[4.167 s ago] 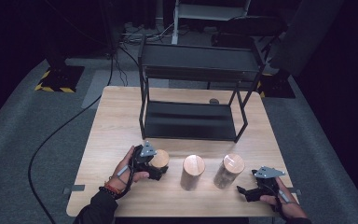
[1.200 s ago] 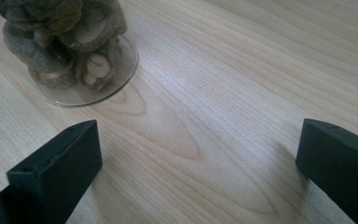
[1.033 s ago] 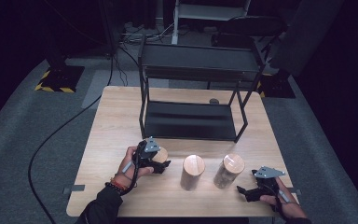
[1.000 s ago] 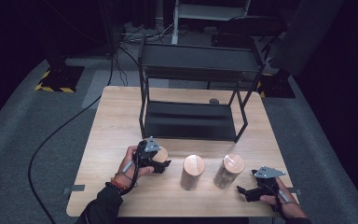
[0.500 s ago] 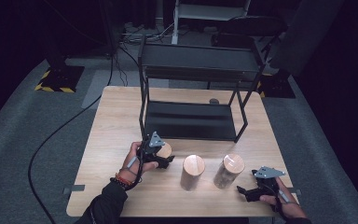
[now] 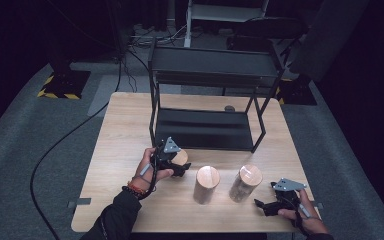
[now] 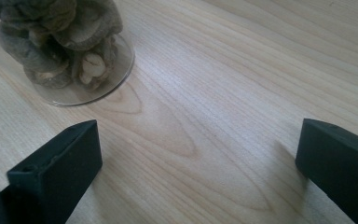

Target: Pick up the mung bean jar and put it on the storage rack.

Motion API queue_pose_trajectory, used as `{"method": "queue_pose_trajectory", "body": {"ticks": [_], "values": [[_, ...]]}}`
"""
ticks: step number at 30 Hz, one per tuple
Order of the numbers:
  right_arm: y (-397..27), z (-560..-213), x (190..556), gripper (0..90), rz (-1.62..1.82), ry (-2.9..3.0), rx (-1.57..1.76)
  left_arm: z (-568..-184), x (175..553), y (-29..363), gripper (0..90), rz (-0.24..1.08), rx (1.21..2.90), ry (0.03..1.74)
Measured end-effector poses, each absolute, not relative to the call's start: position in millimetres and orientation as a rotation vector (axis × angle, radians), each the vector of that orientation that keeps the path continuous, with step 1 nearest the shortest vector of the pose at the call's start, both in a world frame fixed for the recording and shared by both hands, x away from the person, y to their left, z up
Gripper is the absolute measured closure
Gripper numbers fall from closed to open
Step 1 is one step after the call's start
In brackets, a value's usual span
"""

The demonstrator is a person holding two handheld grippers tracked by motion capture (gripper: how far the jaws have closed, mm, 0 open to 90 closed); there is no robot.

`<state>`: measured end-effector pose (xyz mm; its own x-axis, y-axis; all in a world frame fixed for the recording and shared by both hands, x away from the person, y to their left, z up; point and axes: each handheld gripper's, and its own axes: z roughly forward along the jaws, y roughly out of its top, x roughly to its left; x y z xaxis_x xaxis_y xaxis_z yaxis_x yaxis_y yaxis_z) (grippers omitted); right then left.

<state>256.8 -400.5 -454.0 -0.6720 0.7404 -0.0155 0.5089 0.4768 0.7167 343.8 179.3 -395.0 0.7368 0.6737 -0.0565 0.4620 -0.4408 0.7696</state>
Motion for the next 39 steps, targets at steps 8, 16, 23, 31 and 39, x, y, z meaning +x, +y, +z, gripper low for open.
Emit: {"method": "queue_pose_trajectory", "body": {"ticks": [8, 16, 23, 31, 39], "values": [[-399.8, -454.0, 256.4, 0.4, 1.004, 2.400, 1.061, -384.9, 352.1, 172.1, 23.2, 0.353, 2.104, 0.870], [-400.0, -454.1, 256.4, 0.4, 1.005, 2.400, 1.061, -376.3, 365.0, 161.9, 23.2, 0.373, 2.094, 0.883], [-400.3, -454.2, 256.6, 0.4, 1.006, 2.401, 1.058, -374.8, 377.8, 154.8, 23.2, 0.379, 2.083, 0.915], [-400.6, -454.2, 256.6, 0.4, 1.007, 2.401, 1.057, -375.0, 389.3, 149.6, 23.2, 0.390, 2.067, 0.956], [-400.6, -454.3, 256.6, 0.4, 1.007, 2.401, 1.057, -372.5, 399.2, 147.3, 23.2, 0.396, 2.056, 0.977]]}}
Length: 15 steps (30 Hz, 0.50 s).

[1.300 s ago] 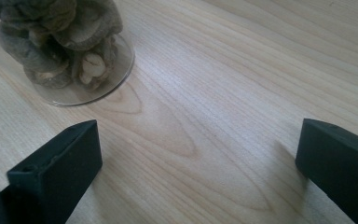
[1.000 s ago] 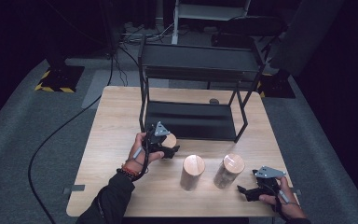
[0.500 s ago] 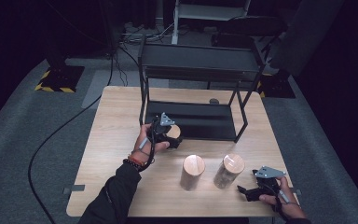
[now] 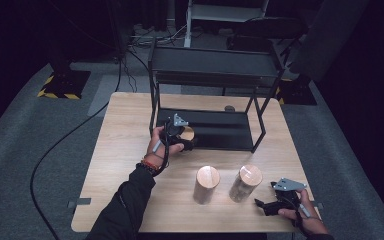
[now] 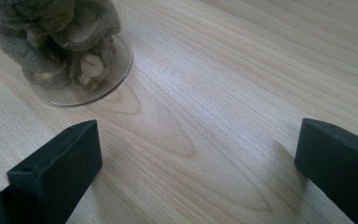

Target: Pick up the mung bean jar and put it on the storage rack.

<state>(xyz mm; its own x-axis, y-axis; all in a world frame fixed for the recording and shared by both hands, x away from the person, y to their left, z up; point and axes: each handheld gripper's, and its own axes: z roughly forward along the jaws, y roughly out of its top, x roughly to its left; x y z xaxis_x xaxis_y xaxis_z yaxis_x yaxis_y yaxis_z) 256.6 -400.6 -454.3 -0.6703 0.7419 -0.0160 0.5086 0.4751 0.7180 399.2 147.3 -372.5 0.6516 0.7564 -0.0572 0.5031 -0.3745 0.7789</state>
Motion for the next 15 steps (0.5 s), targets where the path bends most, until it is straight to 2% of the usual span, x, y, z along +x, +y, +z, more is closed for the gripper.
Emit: {"method": "queue_pose_trajectory", "body": {"ticks": [15], "values": [[-400.6, -454.3, 256.5, 0.4, 1.007, 2.401, 1.057, -375.4, 417.2, 140.6, 23.3, 0.414, 2.033, 1.041]]}}
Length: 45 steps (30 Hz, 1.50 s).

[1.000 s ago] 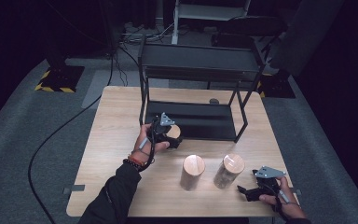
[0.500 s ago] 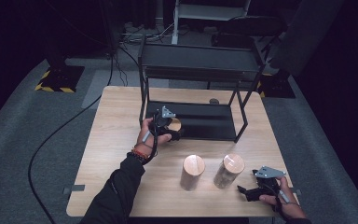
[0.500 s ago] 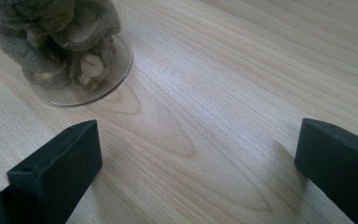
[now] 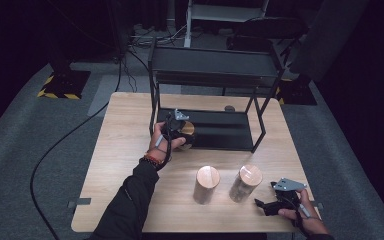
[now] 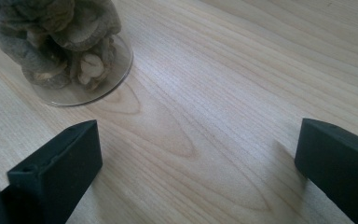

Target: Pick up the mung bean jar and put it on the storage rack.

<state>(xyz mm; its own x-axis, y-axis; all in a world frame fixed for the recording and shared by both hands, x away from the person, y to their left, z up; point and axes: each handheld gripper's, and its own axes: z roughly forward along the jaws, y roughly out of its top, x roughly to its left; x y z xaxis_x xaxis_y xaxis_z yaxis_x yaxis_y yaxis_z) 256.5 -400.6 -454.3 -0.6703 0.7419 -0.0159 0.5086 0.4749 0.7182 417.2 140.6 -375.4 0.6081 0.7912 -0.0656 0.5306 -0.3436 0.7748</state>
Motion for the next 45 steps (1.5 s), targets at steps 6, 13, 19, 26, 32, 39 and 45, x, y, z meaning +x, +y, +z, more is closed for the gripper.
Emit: {"method": "queue_pose_trajectory", "body": {"ticks": [6, 13, 19, 26, 32, 39, 45], "values": [[-400.6, -454.3, 256.5, 0.4, 1.007, 2.401, 1.057, -376.5, 423.5, 135.8, 23.2, 0.424, 2.031, 1.065], [-400.6, -454.3, 256.5, 0.4, 1.007, 2.401, 1.057, -376.7, 430.5, 132.7, 23.2, 0.432, 2.022, 1.082], [-400.7, -454.4, 256.5, 0.4, 1.008, 2.401, 1.057, -374.7, 434.4, 129.4, 23.2, 0.437, 2.000, 1.091], [-400.7, -454.4, 256.6, 0.4, 1.008, 2.401, 1.057, -374.1, 440.5, 128.2, 23.2, 0.444, 2.015, 1.107], [-400.7, -454.4, 256.5, 0.4, 1.008, 2.401, 1.056, -379.5, 446.5, 125.0, 23.2, 0.437, 2.024, 1.123], [-401.0, -454.4, 256.7, 0.4, 1.008, 2.402, 1.054, -384.0, 451.6, 122.3, 23.2, 0.441, 2.030, 1.155], [-401.4, -454.4, 256.7, 0.4, 1.009, 2.404, 1.052, -388.9, 452.7, 123.0, 23.2, 0.433, 2.025, 1.168]]}}
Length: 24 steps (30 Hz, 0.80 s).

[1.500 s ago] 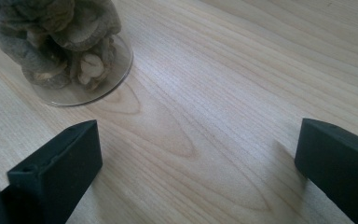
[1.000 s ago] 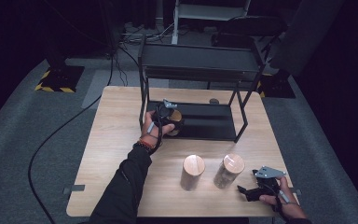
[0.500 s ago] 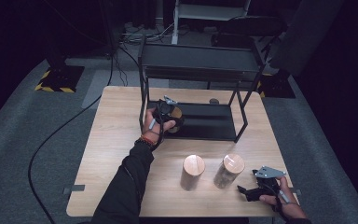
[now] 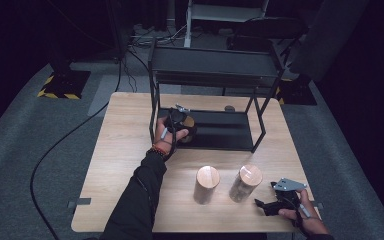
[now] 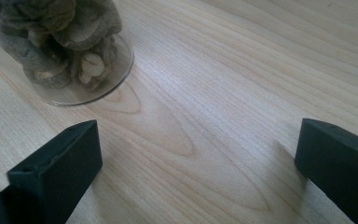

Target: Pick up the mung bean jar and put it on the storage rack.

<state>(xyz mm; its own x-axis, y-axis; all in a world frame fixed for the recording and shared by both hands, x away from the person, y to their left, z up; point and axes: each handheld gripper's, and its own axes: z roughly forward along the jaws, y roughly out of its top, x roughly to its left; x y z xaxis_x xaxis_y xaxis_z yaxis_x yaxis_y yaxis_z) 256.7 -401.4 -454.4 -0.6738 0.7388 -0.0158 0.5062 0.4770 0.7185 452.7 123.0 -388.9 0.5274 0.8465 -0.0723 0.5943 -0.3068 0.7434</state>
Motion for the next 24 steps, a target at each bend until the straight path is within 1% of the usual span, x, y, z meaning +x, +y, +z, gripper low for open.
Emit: {"method": "queue_pose_trajectory", "body": {"ticks": [15, 19, 24], "values": [[-401.6, -454.4, 256.6, 0.4, 1.010, 2.407, 1.049, -398.7, 452.9, 116.9, 23.1, 0.428, 2.038, 1.168], [-401.6, -454.3, 256.6, 0.4, 1.010, 2.407, 1.049, -397.6, 452.9, 113.7, 22.9, 0.442, 2.068, 1.149], [-401.6, -454.3, 256.5, 0.4, 1.010, 2.407, 1.049, -401.8, 450.6, 113.7, 22.2, 0.441, 2.037, 1.166]]}}
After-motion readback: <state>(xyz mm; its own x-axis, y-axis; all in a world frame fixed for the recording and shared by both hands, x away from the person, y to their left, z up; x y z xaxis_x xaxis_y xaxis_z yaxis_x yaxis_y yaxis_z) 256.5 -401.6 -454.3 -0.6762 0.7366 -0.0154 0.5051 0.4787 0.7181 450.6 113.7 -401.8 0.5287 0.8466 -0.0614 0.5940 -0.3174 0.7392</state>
